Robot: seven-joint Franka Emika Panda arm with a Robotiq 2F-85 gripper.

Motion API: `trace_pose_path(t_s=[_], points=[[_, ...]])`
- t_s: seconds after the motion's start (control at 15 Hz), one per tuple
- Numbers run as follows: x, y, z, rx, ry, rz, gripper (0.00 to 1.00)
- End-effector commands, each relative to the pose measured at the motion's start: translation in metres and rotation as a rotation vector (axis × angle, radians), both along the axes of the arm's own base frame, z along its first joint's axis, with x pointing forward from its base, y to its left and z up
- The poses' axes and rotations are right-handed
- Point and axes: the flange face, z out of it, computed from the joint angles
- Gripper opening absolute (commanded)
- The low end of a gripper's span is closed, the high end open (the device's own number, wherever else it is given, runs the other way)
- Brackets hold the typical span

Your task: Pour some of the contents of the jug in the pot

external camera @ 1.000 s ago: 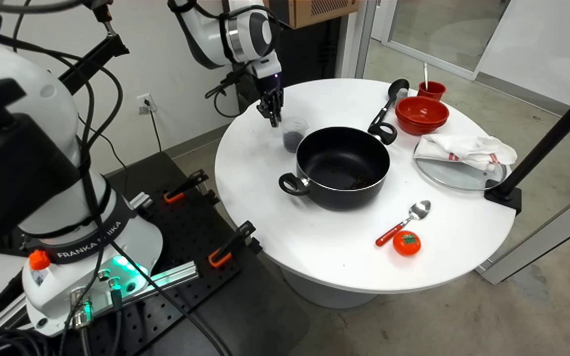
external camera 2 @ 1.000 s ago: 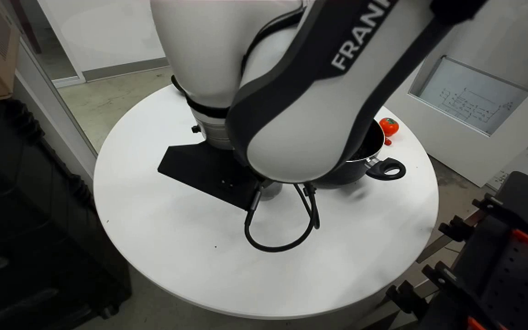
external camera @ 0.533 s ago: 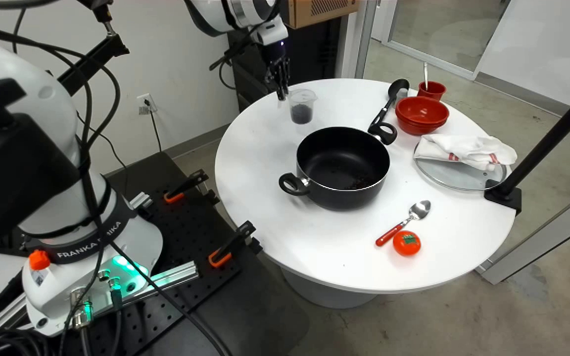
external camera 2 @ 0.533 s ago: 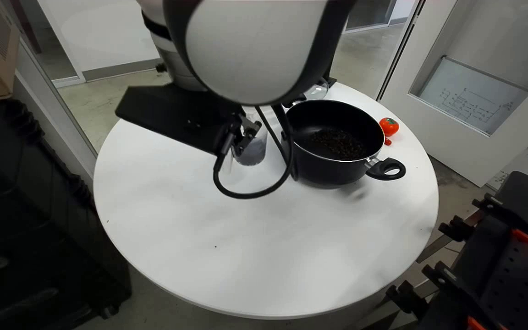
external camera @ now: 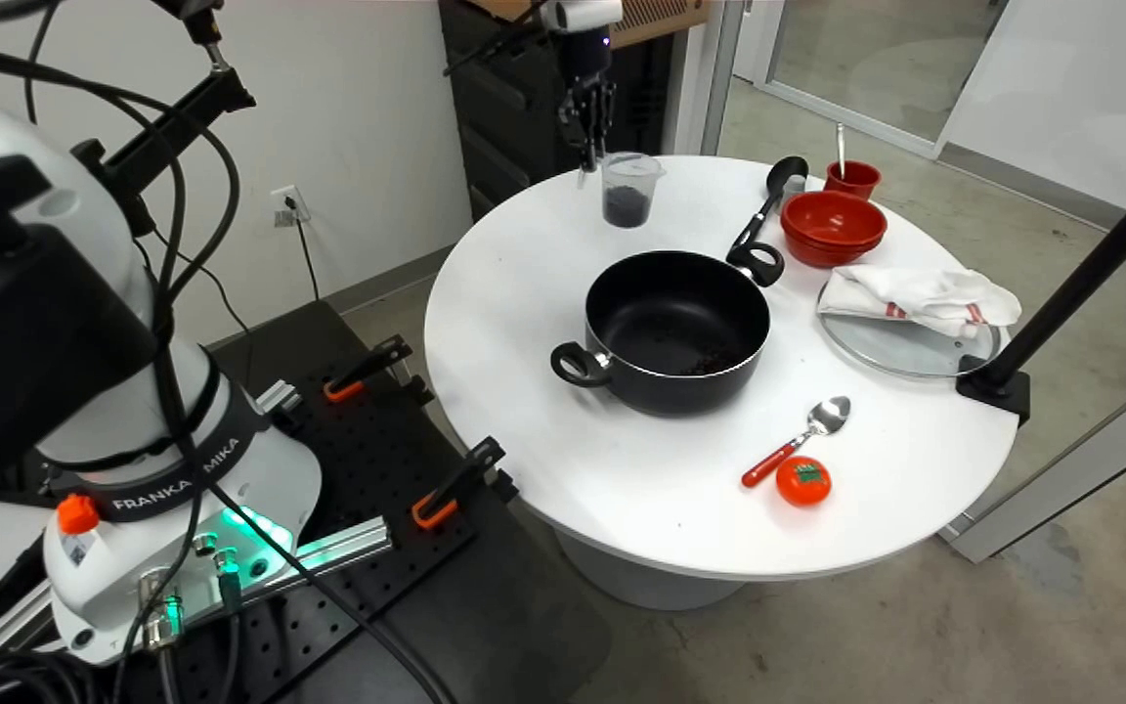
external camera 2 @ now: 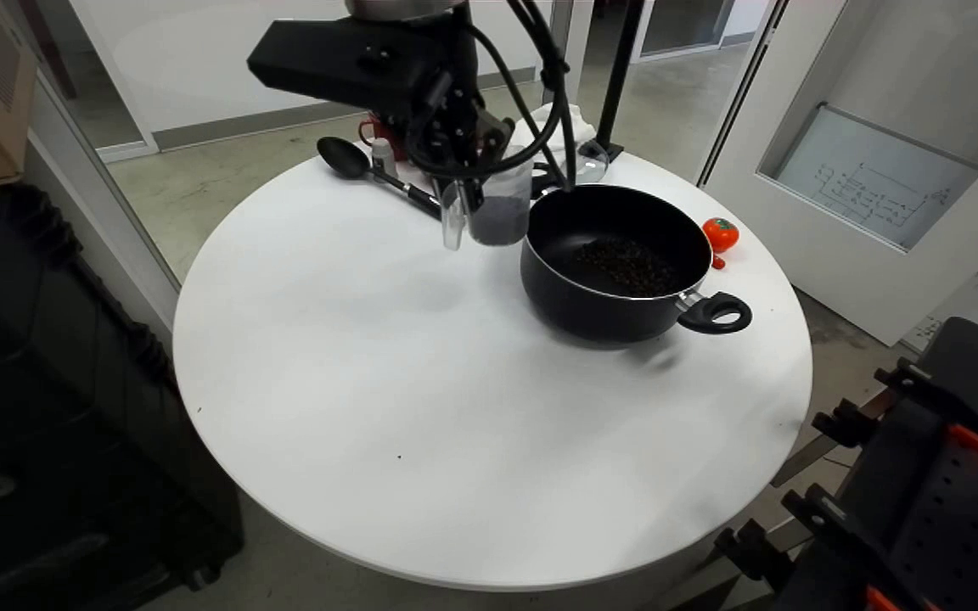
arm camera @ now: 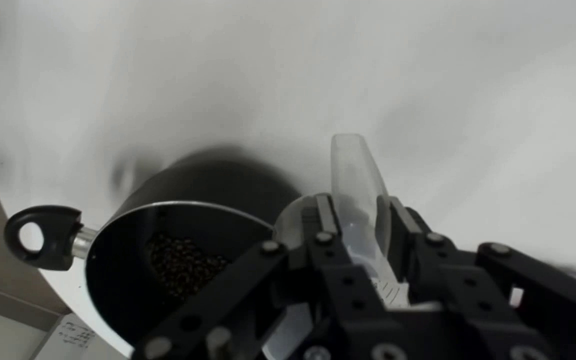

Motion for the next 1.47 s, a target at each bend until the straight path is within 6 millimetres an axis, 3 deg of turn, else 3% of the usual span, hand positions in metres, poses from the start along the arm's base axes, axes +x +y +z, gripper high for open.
trace_pose_path(t_s=[0.0, 0.33, 0.6, 0.93, 1.2, 1.4], points=[[0.0, -0.041, -0.002, -0.035, 0.053, -0.086, 0.07], [-0.022, -0.07, 0.004, -0.005, 0.134, -0.07, 0.07], [-0.044, -0.091, 0.023, 0.101, 0.199, 0.016, 0.07], [-0.056, -0.144, 0.051, 0.286, 0.261, 0.117, 0.07], [-0.061, -0.187, 0.043, 0.428, 0.38, 0.124, 0.07], [-0.07, -0.199, 0.02, 0.459, 0.492, 0.09, 0.07]])
